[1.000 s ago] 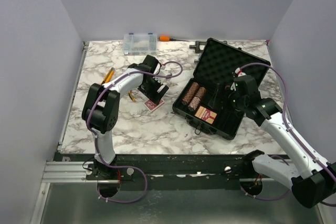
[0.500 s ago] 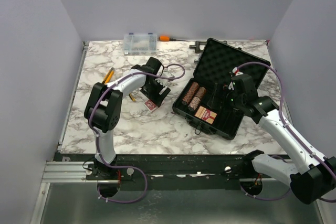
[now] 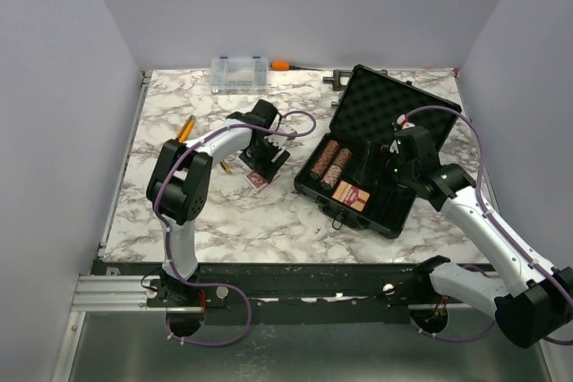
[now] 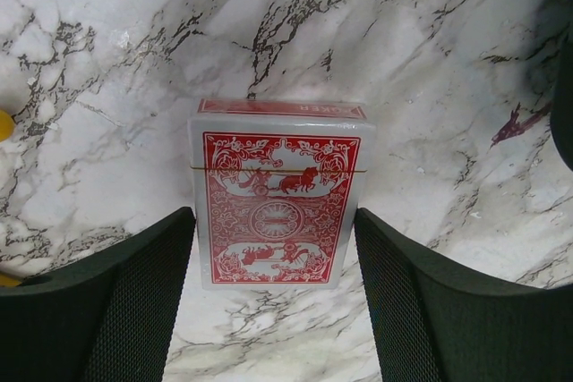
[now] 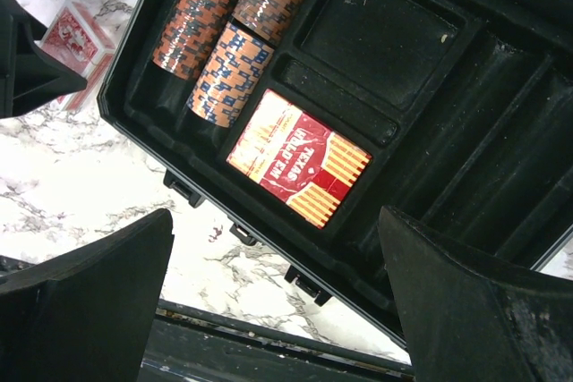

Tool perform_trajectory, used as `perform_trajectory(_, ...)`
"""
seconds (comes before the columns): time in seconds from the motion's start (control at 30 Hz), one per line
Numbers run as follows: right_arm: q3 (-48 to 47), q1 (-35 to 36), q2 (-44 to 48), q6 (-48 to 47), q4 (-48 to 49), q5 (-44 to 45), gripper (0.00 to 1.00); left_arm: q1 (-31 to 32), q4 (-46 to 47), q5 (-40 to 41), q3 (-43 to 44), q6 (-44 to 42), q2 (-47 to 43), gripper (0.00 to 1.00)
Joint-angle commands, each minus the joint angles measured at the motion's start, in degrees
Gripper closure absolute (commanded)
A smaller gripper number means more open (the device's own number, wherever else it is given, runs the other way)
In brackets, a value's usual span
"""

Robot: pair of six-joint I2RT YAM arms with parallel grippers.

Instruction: Pack up texas hold em set

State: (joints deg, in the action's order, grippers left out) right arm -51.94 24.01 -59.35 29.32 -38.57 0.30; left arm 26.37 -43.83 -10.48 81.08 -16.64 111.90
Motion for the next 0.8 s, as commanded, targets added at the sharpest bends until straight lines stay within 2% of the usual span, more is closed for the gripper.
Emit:
perform_trajectory(0.0,0.87,0.12,0.38,0.87,1.22,-1.14,0.0,1.16,0.72,3.66,-0.73,2.76,1.06,0.28)
perform_trajectory(0.23,1.61,0.15,1.4,1.28,0.69,-1.62,0.0,2.53,1.12,5.36,-2.0,3.88,1.14,0.29)
perform_trajectory(0.43,2.35,0.15,2.8,1.36,0.25,-1.66,0.0,2.79,1.12,5.22,-2.23,7.34,0.46,0.48)
perform_trajectory(0.57,2.27,0.16,3.03,1.4,0.46,-1.53,0.0,2.9,1.12,3.41,-2.74,9.65,-2.33,0.5)
perform_trajectory(0.77,1.86,0.11,3.01,1.44,1.28,-1.37,0.0,3.16,1.21,2.05,-6.18,14.17,-9.22,0.63)
